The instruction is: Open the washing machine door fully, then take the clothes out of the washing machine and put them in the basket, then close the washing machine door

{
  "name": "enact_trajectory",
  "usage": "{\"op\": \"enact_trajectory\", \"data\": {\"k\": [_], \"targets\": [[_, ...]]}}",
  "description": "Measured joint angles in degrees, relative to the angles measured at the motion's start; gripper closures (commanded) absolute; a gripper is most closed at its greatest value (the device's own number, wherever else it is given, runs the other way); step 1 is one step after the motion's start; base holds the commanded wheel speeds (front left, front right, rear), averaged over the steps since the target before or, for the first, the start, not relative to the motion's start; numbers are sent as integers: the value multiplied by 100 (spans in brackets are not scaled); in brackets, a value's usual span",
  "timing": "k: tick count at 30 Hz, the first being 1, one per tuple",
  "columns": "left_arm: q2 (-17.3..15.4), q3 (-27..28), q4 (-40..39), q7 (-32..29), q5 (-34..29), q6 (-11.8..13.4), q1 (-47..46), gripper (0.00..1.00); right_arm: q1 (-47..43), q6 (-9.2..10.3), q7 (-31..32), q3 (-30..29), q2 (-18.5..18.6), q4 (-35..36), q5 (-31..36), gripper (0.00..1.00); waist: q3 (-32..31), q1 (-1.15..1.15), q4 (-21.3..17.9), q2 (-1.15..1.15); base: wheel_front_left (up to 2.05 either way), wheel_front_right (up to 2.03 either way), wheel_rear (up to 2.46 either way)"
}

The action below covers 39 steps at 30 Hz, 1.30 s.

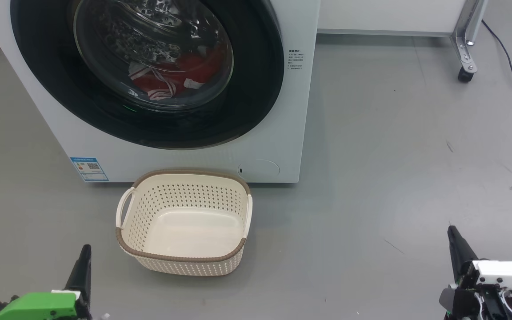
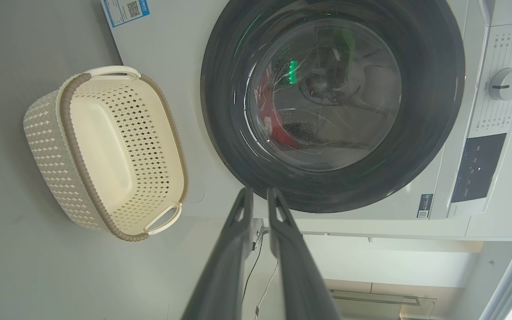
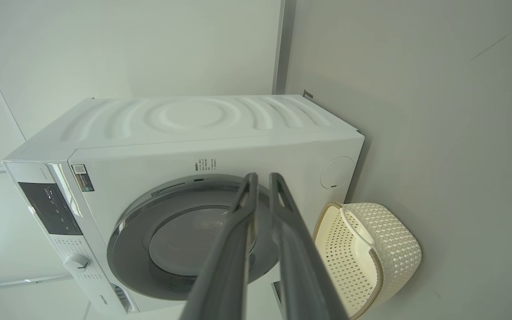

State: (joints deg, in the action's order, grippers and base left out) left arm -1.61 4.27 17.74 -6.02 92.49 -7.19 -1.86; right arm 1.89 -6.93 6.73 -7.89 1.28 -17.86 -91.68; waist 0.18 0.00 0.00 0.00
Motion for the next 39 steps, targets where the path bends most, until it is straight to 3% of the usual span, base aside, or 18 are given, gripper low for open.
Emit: {"op": "enact_trajectory", "data": {"k": [39], "targets": [[60,-290,-146,721,-149,1,65,0,-60,1,-734,64,-42,425,840,0,8,0,13,0,0,0,0]]}}
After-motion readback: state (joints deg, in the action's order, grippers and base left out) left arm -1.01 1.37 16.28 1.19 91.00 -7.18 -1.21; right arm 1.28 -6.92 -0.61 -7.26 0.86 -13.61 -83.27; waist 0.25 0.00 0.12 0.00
